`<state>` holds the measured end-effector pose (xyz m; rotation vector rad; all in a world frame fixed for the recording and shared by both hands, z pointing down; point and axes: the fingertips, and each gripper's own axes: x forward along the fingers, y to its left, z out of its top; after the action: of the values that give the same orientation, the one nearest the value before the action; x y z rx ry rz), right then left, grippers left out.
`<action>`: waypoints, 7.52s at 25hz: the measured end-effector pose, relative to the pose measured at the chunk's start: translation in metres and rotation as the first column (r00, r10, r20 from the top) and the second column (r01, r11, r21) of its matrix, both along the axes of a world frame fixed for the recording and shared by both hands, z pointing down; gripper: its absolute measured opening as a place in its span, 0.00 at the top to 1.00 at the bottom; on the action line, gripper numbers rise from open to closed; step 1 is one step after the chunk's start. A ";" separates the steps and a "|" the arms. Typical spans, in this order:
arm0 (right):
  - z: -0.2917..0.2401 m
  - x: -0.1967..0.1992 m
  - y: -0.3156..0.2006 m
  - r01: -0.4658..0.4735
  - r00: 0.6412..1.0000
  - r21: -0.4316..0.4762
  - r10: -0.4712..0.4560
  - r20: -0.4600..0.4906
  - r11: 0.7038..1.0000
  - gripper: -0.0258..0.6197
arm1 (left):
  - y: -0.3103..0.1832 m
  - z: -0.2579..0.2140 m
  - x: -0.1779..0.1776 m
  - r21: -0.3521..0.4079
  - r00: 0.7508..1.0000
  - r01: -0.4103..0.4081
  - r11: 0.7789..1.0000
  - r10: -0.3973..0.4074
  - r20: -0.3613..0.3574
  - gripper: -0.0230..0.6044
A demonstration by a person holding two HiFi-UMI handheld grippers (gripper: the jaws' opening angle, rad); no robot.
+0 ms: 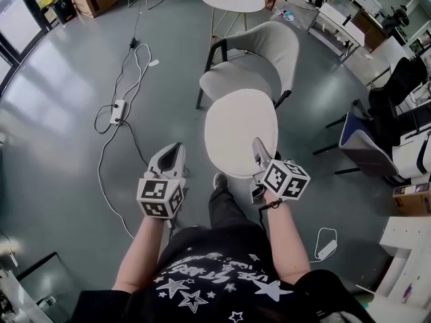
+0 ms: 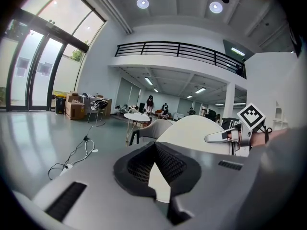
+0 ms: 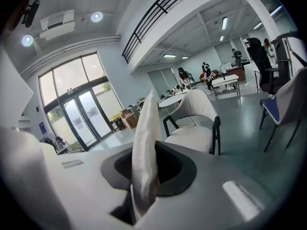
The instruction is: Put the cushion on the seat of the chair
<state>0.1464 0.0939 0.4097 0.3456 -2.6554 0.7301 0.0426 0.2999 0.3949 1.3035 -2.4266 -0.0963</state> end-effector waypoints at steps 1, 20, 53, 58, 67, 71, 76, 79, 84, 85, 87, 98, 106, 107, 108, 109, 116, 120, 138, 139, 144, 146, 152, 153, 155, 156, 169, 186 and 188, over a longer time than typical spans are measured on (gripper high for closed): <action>0.001 -0.008 -0.007 0.003 1.000 -0.005 -0.003 0.000 1.000 0.87 | -0.006 0.001 -0.006 -0.005 1.000 0.004 1.000 -0.004 -0.002 0.95; 0.015 -0.128 -0.166 0.049 0.998 -0.087 -0.053 -0.035 0.995 0.87 | -0.169 0.000 -0.105 -0.086 1.000 -0.015 0.996 0.014 -0.013 0.95; 0.059 -0.257 -0.284 -0.448 0.893 -0.196 0.431 -0.126 0.872 0.87 | -0.355 0.035 -0.348 -0.143 0.905 -0.424 0.894 0.420 -0.063 0.95; 0.069 -0.282 -0.278 -0.552 0.832 -0.249 0.544 -0.108 0.795 0.87 | -0.379 0.051 -0.378 -0.167 0.847 -0.532 0.830 0.523 -0.096 0.95; 0.108 -0.341 -0.271 -0.634 0.762 -0.329 0.637 -0.112 0.700 0.87 | -0.423 0.096 -0.433 -0.229 0.748 -0.663 0.713 0.647 -0.150 0.95; 0.127 -0.338 -0.259 -0.639 0.750 -0.382 0.652 -0.113 0.668 0.87 | -0.431 0.114 -0.419 -0.253 0.706 -0.706 0.661 0.686 -0.178 0.95; 0.166 -0.336 -0.254 -0.628 0.759 -0.395 0.639 -0.122 0.670 0.87 | -0.435 0.148 -0.398 -0.274 0.651 -0.756 0.594 0.723 -0.230 0.95; 0.187 -0.324 -0.251 -0.649 0.744 -0.364 0.656 -0.123 0.668 0.87 | -0.428 0.167 -0.383 -0.290 0.615 -0.785 0.548 0.745 -0.257 0.95; 0.229 -0.281 -0.254 -0.724 0.671 -0.350 0.723 -0.163 0.594 0.87 | -0.418 0.195 -0.366 -0.331 0.607 -0.787 0.520 0.748 -0.268 0.95; 0.239 -0.273 -0.253 -0.733 0.662 -0.351 0.730 -0.170 0.582 0.87 | -0.417 0.200 -0.363 -0.337 0.609 -0.786 0.519 0.746 -0.270 0.95; 0.258 -0.259 -0.252 -0.743 0.650 -0.355 0.737 -0.183 0.567 0.86 | -0.414 0.210 -0.356 -0.344 0.617 -0.779 0.524 0.737 -0.276 0.95; 0.338 -0.205 -0.257 -0.777 0.627 -0.297 0.728 -0.278 0.556 0.77 | -0.387 0.274 -0.309 -0.367 0.655 -0.754 0.545 0.672 -0.346 0.95; 0.368 -0.186 -0.246 -0.767 0.640 -0.276 0.661 -0.392 0.579 0.58 | -0.382 0.287 -0.288 -0.368 0.656 -0.753 0.545 0.660 -0.366 0.95; 0.371 -0.184 -0.243 -0.764 0.641 -0.269 0.648 -0.412 0.586 0.55 | -0.382 0.287 -0.285 -0.366 0.654 -0.755 0.544 0.662 -0.366 0.95; 0.374 -0.181 -0.241 -0.766 0.637 -0.258 0.640 -0.430 0.588 0.53 | -0.383 0.286 -0.283 -0.365 0.652 -0.757 0.542 0.665 -0.365 0.95; 0.375 -0.176 -0.240 -0.775 0.623 -0.240 0.643 -0.445 0.584 0.50 | -0.383 0.286 -0.282 -0.363 0.650 -0.759 0.540 0.668 -0.364 0.95; 0.361 -0.157 -0.225 -0.815 0.550 -0.124 0.688 -0.472 0.567 0.44 | -0.387 0.279 -0.283 -0.348 0.655 -0.755 0.556 0.667 -0.354 0.95; 0.329 -0.167 -0.219 -0.813 0.557 -0.116 0.702 -0.443 0.571 0.44 | -0.391 0.260 -0.286 -0.321 0.659 -0.752 0.575 0.670 -0.343 0.95; 0.105 -0.248 -0.258 -0.492 0.866 -0.105 0.498 0.042 0.864 0.95 | -0.421 0.097 -0.279 -0.196 0.757 -0.652 0.732 0.641 -0.124 0.95; 0.098 -0.245 -0.257 -0.469 0.878 -0.109 0.476 0.054 0.877 0.96 | -0.418 0.090 -0.279 -0.191 0.780 -0.625 0.757 0.615 -0.117 0.95; 0.061 -0.216 -0.256 -0.338 0.931 -0.079 0.346 0.118 0.938 0.96 | -0.394 0.067 -0.260 -0.165 0.868 -0.497 0.852 0.487 -0.100 0.95; 0.051 -0.204 -0.260 -0.295 0.945 -0.054 0.300 0.127 0.954 0.96 | -0.386 0.059 -0.246 -0.146 0.887 -0.461 0.875 0.452 -0.094 0.95; 0.039 -0.186 -0.255 -0.154 0.980 -0.029 0.156 0.126 0.988 0.96 | -0.356 0.045 -0.214 -0.108 0.934 -0.356 0.928 0.349 -0.079 0.95; 0.039 -0.186 -0.252 -0.127 0.983 -0.026 0.129 0.129 0.992 0.96 | -0.352 0.044 -0.210 -0.102 0.941 -0.338 0.936 0.331 -0.074 0.95; 0.040 -0.189 -0.248 -0.089 0.987 -0.026 0.092 0.134 0.996 0.96 | -0.343 0.040 -0.206 -0.091 0.951 -0.307 0.947 0.302 -0.073 0.95; 0.042 -0.190 -0.246 -0.077 0.988 -0.028 0.080 0.131 0.997 0.96 | -0.338 0.040 -0.204 -0.091 0.954 -0.297 0.950 0.291 -0.075 0.95; 0.040 -0.207 -0.197 0.065 0.996 0.008 -0.066 0.056 0.998 0.96 | -0.255 0.045 -0.204 -0.066 0.983 -0.152 0.986 0.143 -0.116 0.95; 0.012 -0.124 -0.046 0.099 0.991 0.085 -0.106 0.086 0.991 0.96 | -0.082 0.020 -0.109 0.009 0.995 -0.072 0.997 0.072 -0.074 0.95; 0.006 -0.112 -0.032 0.096 0.991 0.112 -0.106 0.085 0.989 0.96 | -0.064 0.009 -0.099 0.030 0.996 -0.063 0.998 0.064 -0.066 0.95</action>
<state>0.0343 0.0621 0.4157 0.2081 -2.7811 0.5859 -0.0565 0.2359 0.4042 1.3662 -2.3334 -0.1553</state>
